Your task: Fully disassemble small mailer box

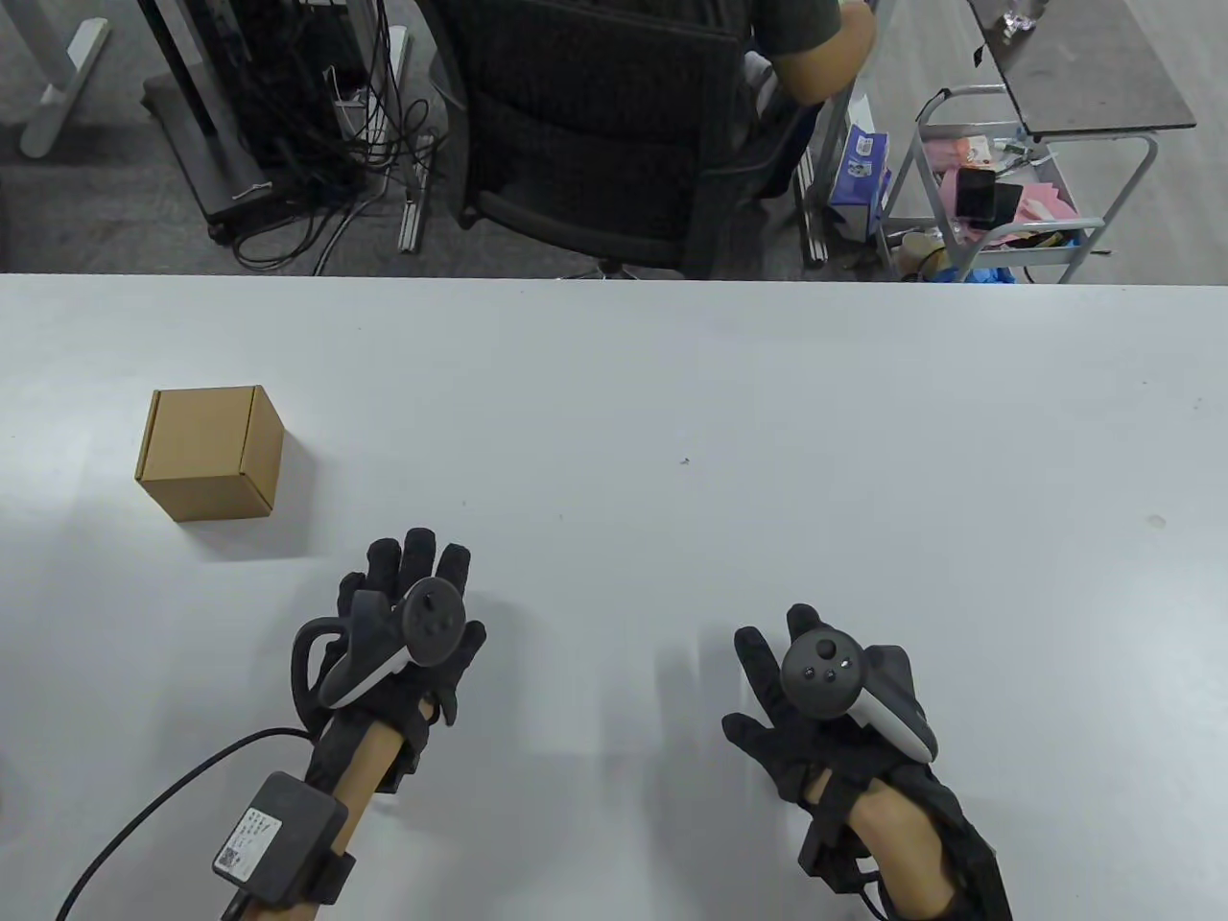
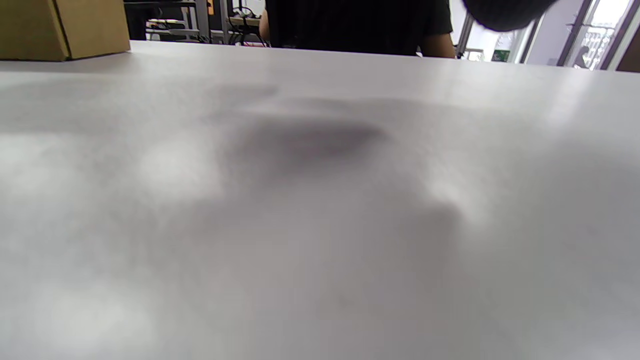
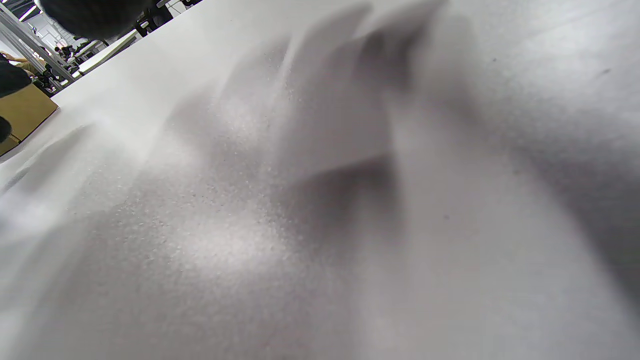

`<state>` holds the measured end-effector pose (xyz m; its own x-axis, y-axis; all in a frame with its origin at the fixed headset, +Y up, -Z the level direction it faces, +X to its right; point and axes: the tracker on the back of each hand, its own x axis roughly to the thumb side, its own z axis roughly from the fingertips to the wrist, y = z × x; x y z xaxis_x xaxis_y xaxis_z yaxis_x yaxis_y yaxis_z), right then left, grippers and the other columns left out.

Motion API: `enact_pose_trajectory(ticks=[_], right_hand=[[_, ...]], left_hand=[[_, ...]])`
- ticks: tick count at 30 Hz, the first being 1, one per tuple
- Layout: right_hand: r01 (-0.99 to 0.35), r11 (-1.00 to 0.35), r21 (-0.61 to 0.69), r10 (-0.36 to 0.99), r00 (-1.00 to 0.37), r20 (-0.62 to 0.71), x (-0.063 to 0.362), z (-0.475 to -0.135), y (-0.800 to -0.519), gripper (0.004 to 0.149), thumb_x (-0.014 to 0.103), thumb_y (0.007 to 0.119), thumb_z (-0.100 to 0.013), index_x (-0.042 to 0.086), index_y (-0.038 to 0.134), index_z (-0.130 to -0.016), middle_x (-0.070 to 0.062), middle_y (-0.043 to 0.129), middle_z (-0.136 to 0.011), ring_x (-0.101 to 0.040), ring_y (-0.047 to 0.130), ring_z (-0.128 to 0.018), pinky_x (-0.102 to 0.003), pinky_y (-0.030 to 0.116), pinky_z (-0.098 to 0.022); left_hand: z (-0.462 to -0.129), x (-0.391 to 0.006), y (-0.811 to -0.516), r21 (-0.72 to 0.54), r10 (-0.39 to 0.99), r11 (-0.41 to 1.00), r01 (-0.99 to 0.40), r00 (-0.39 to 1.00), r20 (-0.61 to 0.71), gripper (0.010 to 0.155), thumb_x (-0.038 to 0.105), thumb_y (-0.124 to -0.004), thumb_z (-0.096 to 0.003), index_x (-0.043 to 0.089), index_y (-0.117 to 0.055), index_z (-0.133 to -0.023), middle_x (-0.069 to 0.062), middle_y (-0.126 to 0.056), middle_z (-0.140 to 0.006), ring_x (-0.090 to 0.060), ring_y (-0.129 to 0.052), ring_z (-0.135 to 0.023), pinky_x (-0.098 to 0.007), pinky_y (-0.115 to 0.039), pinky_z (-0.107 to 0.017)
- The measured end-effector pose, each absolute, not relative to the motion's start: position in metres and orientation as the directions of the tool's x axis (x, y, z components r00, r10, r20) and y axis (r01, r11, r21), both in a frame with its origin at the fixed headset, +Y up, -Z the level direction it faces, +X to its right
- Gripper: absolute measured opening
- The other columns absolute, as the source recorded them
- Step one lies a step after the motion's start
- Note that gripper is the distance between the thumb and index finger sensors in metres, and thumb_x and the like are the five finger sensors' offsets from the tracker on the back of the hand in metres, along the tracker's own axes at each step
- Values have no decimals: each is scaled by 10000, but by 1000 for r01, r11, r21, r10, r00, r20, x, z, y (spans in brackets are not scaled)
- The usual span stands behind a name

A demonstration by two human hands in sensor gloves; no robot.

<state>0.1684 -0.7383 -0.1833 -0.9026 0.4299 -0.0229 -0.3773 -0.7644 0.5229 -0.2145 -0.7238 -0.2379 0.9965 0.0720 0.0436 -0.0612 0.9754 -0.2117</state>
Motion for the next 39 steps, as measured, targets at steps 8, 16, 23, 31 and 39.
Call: enact_pose_trajectory(ticks=[8, 16, 23, 31, 39], right_hand=[[-376, -762, 527, 428, -903, -26, 168, -183, -738, 756, 581, 639, -372, 454, 142, -928, 26, -225, -927, -359, -102, -964, -565, 164, -751], [-374, -760, 532, 424, -905, -31, 168, -183, -738, 756, 580, 639, -372, 453, 142, -928, 26, -225, -927, -359, -102, -964, -565, 164, -751], [-370, -757, 539, 419, -907, -35, 167, -183, -739, 755, 580, 638, -372, 453, 143, -927, 25, -223, -927, -359, -101, -963, -564, 166, -751], [-368, -768, 524, 415, -910, -30, 166, -181, -734, 755, 580, 638, -372, 453, 142, -927, 25, -223, -927, -360, -103, -962, -566, 166, -750], [-354, -761, 544, 410, -912, -19, 163, -180, -737, 756, 581, 637, -372, 455, 140, -928, 26, -225, -926, -358, -106, -962, -564, 162, -751]], left_hand=[[-261, -236, -714, -186, 49, 981, -57, 998, -45, 787, 606, -654, -445, 369, -262, -1085, 6, -136, -1181, -380, -190, -1122, -646, -311, -774], [-281, -260, -713, -165, 17, 986, -37, 992, -122, 793, 611, -657, -438, 374, -260, -1082, 19, -133, -1180, -372, -189, -1125, -643, -314, -776], [-295, -279, -719, -133, -12, 991, -7, 989, -145, 804, 649, -652, -419, 391, -273, -1079, 41, -136, -1182, -353, -195, -1134, -638, -326, -783], [-313, -306, -707, -93, -43, 995, 26, 981, -191, 823, 670, -655, -409, 398, -263, -1079, 59, -112, -1180, -332, -169, -1137, -620, -307, -800], [-333, -342, -692, -76, -27, 997, 6, 962, -271, 835, 682, -658, -403, 405, -253, -1079, 64, -102, -1180, -327, -166, -1143, -620, -294, -810]])
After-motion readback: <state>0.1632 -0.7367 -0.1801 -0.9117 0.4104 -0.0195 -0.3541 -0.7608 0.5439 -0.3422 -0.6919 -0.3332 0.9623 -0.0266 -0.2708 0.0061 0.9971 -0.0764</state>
